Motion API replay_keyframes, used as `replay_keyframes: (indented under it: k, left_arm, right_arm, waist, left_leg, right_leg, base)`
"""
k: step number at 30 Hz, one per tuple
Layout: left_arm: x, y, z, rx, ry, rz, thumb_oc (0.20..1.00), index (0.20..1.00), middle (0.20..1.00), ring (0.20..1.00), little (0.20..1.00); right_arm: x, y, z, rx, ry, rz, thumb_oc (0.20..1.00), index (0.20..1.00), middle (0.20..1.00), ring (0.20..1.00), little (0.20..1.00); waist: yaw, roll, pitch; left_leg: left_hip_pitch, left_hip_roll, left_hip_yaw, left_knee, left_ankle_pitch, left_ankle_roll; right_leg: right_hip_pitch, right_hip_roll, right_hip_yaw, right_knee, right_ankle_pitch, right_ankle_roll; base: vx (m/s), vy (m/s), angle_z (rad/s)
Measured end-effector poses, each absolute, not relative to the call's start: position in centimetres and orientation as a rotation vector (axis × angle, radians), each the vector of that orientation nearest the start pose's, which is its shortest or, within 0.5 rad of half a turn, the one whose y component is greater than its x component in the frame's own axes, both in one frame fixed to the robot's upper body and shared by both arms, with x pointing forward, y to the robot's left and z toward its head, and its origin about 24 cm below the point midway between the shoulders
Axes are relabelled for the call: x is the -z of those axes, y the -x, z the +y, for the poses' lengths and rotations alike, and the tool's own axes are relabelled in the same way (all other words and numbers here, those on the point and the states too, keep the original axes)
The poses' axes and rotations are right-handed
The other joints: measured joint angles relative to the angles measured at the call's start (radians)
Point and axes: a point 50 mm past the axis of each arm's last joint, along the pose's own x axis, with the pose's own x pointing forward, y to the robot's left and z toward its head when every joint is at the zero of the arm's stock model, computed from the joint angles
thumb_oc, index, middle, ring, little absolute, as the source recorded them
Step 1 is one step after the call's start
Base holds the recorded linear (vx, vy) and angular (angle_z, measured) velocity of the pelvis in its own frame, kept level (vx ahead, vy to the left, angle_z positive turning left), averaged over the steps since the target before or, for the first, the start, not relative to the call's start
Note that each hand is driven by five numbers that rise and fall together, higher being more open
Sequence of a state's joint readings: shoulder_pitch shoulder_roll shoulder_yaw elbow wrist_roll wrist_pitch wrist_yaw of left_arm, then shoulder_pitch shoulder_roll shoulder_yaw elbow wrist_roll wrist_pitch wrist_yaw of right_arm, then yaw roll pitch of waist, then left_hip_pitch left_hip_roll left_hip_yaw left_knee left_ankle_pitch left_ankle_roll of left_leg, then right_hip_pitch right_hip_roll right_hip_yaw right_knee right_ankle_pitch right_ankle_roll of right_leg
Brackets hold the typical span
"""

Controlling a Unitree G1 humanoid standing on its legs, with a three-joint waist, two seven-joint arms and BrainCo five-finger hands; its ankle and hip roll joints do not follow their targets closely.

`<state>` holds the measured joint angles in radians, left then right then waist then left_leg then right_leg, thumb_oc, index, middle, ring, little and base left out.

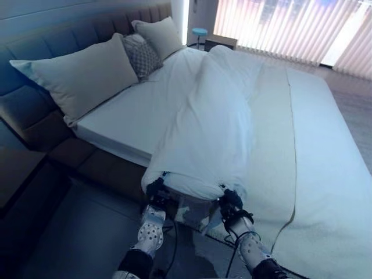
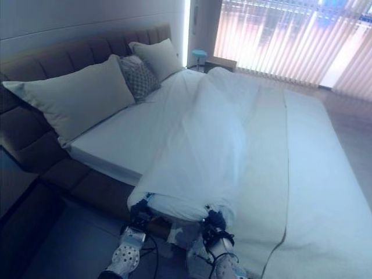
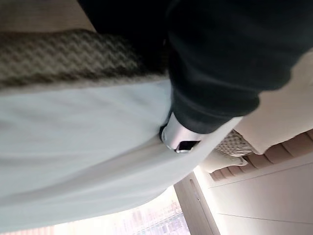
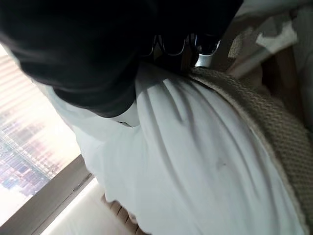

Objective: Make the bed

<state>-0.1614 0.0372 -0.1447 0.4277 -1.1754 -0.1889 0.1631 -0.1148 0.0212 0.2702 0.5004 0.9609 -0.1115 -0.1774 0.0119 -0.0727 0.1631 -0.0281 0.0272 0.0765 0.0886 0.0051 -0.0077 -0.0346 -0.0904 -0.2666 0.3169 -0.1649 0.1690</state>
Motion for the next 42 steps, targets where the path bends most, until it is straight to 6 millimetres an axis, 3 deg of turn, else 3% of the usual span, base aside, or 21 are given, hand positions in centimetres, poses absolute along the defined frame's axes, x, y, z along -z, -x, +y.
replay_keyframes:
  k: [1, 3, 11, 12, 14, 17, 19, 20, 21, 23, 24, 25, 26, 28, 29, 30, 32, 33, 34, 36, 42]
  left_arm:
    - [1.8, -27.0, 13.7, -0.262, 1.036, 0.259, 0.200, 0.200, 0.200, 0.200, 0.200]
    - [1.9, -26.8, 13.5, -0.265, 1.032, 0.271, 0.200, 0.200, 0.200, 0.200, 0.200]
    - [1.9, -26.9, 11.4, -0.222, 1.042, 0.309, 0.200, 0.200, 0.200, 0.200, 0.200]
    - [2.0, -26.8, 12.0, -0.236, 1.034, 0.305, 0.200, 0.200, 0.200, 0.200, 0.200]
    - [2.3, -26.7, 11.9, -0.248, 1.040, 0.317, 0.200, 0.200, 0.200, 0.200, 0.200]
    - [2.9, -26.3, 11.3, -0.247, 1.041, 0.349, 0.200, 0.200, 0.200, 0.200, 0.200]
    - [3.2, -26.0, 11.3, -0.258, 1.037, 0.366, 0.200, 0.200, 0.200, 0.200, 0.200]
    - [3.2, -26.0, 11.0, -0.247, 1.031, 0.375, 0.200, 0.200, 0.200, 0.200, 0.200]
    - [3.4, -26.0, 10.8, -0.242, 1.026, 0.383, 0.200, 0.200, 0.200, 0.200, 0.200]
    - [4.0, -25.9, 10.5, -0.238, 1.008, 0.417, 0.200, 0.200, 0.200, 0.200, 0.200]
    - [3.8, -26.0, 11.0, -0.240, 0.997, 0.405, 0.200, 0.200, 0.200, 0.200, 0.200]
    - [3.9, -26.0, 11.5, -0.247, 0.987, 0.400, 0.200, 0.200, 0.200, 0.200, 0.200]
    - [4.0, -26.2, 12.0, -0.256, 0.980, 0.396, 0.200, 0.200, 0.200, 0.200, 0.200]
    - [4.4, -25.8, 12.3, -0.272, 0.976, 0.405, 0.200, 0.200, 0.200, 0.200, 0.200]
    - [4.4, -25.8, 12.3, -0.271, 0.976, 0.405, 0.200, 0.200, 0.200, 0.200, 0.200]
    - [4.5, -25.7, 12.3, -0.269, 0.975, 0.406, 0.200, 0.200, 0.200, 0.200, 0.200]
    - [4.9, -25.1, 12.5, -0.287, 0.976, 0.418, 0.200, 0.200, 0.200, 0.200, 0.200]
    - [5.3, -24.6, 12.5, -0.293, 0.966, 0.426, 0.200, 0.200, 0.200, 0.200, 0.200]
    - [5.7, -24.1, 12.4, -0.301, 0.964, 0.446, 0.200, 0.200, 0.200, 0.200, 0.200]
    - [6.0, -23.7, 12.1, -0.303, 0.966, 0.463, 0.200, 0.200, 0.200, 0.200, 0.200]
    - [7.3, -22.6, 11.3, -0.314, 0.951, 0.533, 0.200, 0.200, 0.200, 0.200, 0.200]
  right_arm:
    - [4.5, -24.7, -9.0, 0.122, -0.834, 0.470, 0.200, 0.200, 0.200, 0.200, 0.200]
    - [4.6, -24.6, -9.4, 0.116, -0.804, 0.472, 0.200, 0.200, 0.200, 0.200, 0.200]
    - [5.4, -24.1, -11.2, 0.151, -0.759, 0.483, 0.200, 0.200, 0.200, 0.200, 0.200]
    - [5.3, -24.2, -10.9, 0.145, -0.765, 0.483, 0.200, 0.200, 0.200, 0.200, 0.200]
    - [5.0, -24.5, -11.3, 0.136, -0.752, 0.468, 0.200, 0.200, 0.200, 0.200, 0.200]
    - [5.6, -24.0, -12.0, 0.151, -0.739, 0.486, 0.200, 0.200, 0.200, 0.200, 0.200]
    - [5.6, -23.9, -12.2, 0.153, -0.734, 0.489, 0.200, 0.200, 0.200, 0.200, 0.200]
    - [5.9, -23.5, -12.6, 0.164, -0.728, 0.500, 0.200, 0.200, 0.200, 0.200, 0.200]
    - [6.1, -23.4, -12.8, 0.175, -0.732, 0.502, 0.200, 0.200, 0.200, 0.200, 0.200]
    - [6.6, -22.8, -12.8, 0.196, -0.747, 0.531, 0.200, 0.200, 0.200, 0.200, 0.200]
    - [6.8, -22.6, -12.4, 0.194, -0.763, 0.543, 0.200, 0.200, 0.200, 0.200, 0.200]
    - [6.6, -22.7, -11.8, 0.191, -0.780, 0.538, 0.200, 0.200, 0.200, 0.200, 0.200]
    - [6.4, -23.1, -11.4, 0.190, -0.797, 0.528, 0.200, 0.200, 0.200, 0.200, 0.200]
    - [7.1, -22.4, -10.9, 0.197, -0.805, 0.563, 0.200, 0.200, 0.200, 0.200, 0.200]
    - [7.1, -22.4, -10.9, 0.197, -0.804, 0.565, 0.200, 0.200, 0.200, 0.200, 0.200]
    - [7.2, -22.3, -11.0, 0.199, -0.807, 0.567, 0.200, 0.200, 0.200, 0.200, 0.200]
    - [7.5, -21.9, -10.9, 0.200, -0.802, 0.583, 0.200, 0.200, 0.200, 0.200, 0.200]
    - [7.9, -21.6, -10.9, 0.201, -0.796, 0.598, 0.200, 0.200, 0.200, 0.200, 0.200]
    - [8.2, -21.5, -11.2, 0.210, -0.788, 0.608, 0.200, 0.200, 0.200, 0.200, 0.200]
    - [9.1, -20.7, -11.4, 0.231, -0.779, 0.647, 0.200, 0.200, 0.200, 0.200, 0.200]
    - [10.8, -19.1, -11.6, 0.297, -0.783, 0.721, 0.200, 0.200, 0.200, 0.200, 0.200]
  waist:
    - [0.001, -0.009, -0.005]
    - [0.001, 0.012, -0.008]
    - [-0.010, 0.040, -0.003]
    - [-0.020, 0.014, 0.000]
    - [-0.026, 0.020, -0.003]
    - [-0.024, 0.026, -0.006]
    - [-0.026, 0.036, -0.008]
    - [-0.029, 0.048, -0.009]
    - [-0.031, 0.052, -0.011]
    - [-0.046, 0.020, -0.026]
    - [-0.045, 0.001, -0.037]
    - [-0.044, -0.007, -0.036]
    - [-0.030, 0.001, -0.031]
    - [-0.021, 0.014, -0.034]
    - [-0.020, 0.023, -0.029]
    - [-0.020, 0.029, -0.025]
    - [-0.022, 0.016, -0.033]
    - [-0.022, -0.013, -0.041]
    - [-0.025, -0.009, -0.043]
    - [-0.023, 0.017, -0.039]
    - [-0.024, 0.015, -0.041]
  left_leg:
    - [0.001, -0.010, -0.002, -0.006, 0.003, -0.004]
    - [-0.001, -0.024, -0.006, -0.034, 0.014, -0.014]
    - [-0.066, -0.039, -0.119, 0.076, 0.022, -0.046]
    - [-0.074, -0.030, -0.128, 0.132, -0.029, -0.057]
    - [-0.083, 0.043, -0.159, 0.183, -0.063, -0.107]
    - [-0.078, 0.150, -0.246, 0.147, -0.067, -0.123]
    - [-0.066, 0.183, -0.259, 0.115, -0.052, -0.137]
    - [-0.049, 0.168, -0.243, 0.085, -0.025, -0.138]
    - [-0.038, 0.157, -0.236, 0.091, -0.048, -0.170]
    - [-0.033, 0.072, -0.233, 0.069, -0.058, -0.144]
    - [-0.034, 0.041, -0.239, 0.067, -0.060, -0.130]
    - [-0.049, 0.014, -0.213, 0.097, -0.071, -0.113]
    - [-0.060, 0.024, -0.126, 0.113, -0.072, -0.088]
    - [-0.035, 0.005, -0.109, 0.092, -0.082, -0.052]
    - [-0.032, 0.016, -0.124, 0.082, -0.076, -0.046]
    - [-0.019, 0.032, -0.144, 0.061, -0.065, -0.038]
    - [0.007, 0.041, -0.155, 0.020, -0.055, -0.047]
    - [0.007, 0.007, -0.148, 0.006, -0.055, -0.047]
    - [0.013, -0.002, -0.144, 0.000, -0.054, -0.045]
    - [0.020, -0.005, -0.135, -0.020, -0.053, -0.044]
    - [0.018, 0.029, -0.159, -0.016, -0.051, -0.045]
  right_leg:
    - [0.040, 0.045, 0.041, -0.062, -0.017, -0.047]
    - [0.070, 0.063, 0.027, -0.142, 0.018, -0.133]
    - [0.126, 0.034, -0.026, -0.177, 0.027, -0.148]
    - [0.129, 0.006, -0.021, -0.185, 0.024, -0.163]
    - [0.125, 0.000, -0.040, -0.197, 0.020, -0.172]
    - [0.128, -0.006, -0.036, -0.180, 0.018, -0.142]
    - [0.127, -0.023, -0.014, -0.155, 0.010, -0.108]
    - [0.128, -0.048, -0.010, -0.145, 0.012, -0.072]
    - [0.125, -0.065, -0.006, -0.129, 0.011, -0.058]
    - [0.099, -0.173, 0.010, -0.073, 0.007, -0.036]
    - [0.073, -0.192, 0.038, -0.093, 0.071, -0.037]
    - [0.062, -0.208, 0.027, -0.091, 0.096, -0.002]
    - [0.056, -0.230, -0.019, -0.088, 0.128, 0.002]
    - [0.039, -0.232, -0.029, -0.088, 0.222, -0.042]
    - [0.019, -0.227, -0.010, -0.057, 0.221, -0.035]
    - [-0.021, -0.173, -0.011, 0.012, 0.109, 0.011]
    - [0.012, -0.039, -0.075, -0.104, 0.085, -0.015]
    - [0.045, -0.011, -0.094, -0.203, 0.099, -0.112]
    - [0.055, -0.011, -0.100, -0.216, 0.115, -0.133]
    - [0.055, -0.006, -0.088, -0.219, 0.113, -0.127]
    - [0.037, 0.020, 0.004, -0.120, 0.111, -0.125]
  base:
    - [-0.14, 0.171, 0.10]
    - [-0.14, 0.185, 0.14]
    - [-0.13, 0.271, 0.37]
    - [0.03, 0.245, -0.29]
    - [0.09, 0.407, -0.46]
    - [0.09, 0.540, -0.15]
    - [0.07, 0.655, -0.24]
    - [0.06, 0.674, -0.27]
    - [0.03, 0.455, 0.07]
    - [-0.06, 0.548, 0.17]
    - [-0.10, 0.718, -0.24]
    - [-0.09, 0.703, -0.46]
    - [-0.01, 0.384, -0.56]
    - [-0.01, 0.532, -0.41]
    - [0.00, 0.354, -0.07]
    - [0.01, 0.170, -0.10]
    - [0.00, 0.223, -0.03]
    - [-0.01, 0.194, 0.07]
    - [0.00, 0.172, 0.04]
    - [0.00, 0.131, 0.02]
    - [-0.02, 0.020, 0.42]
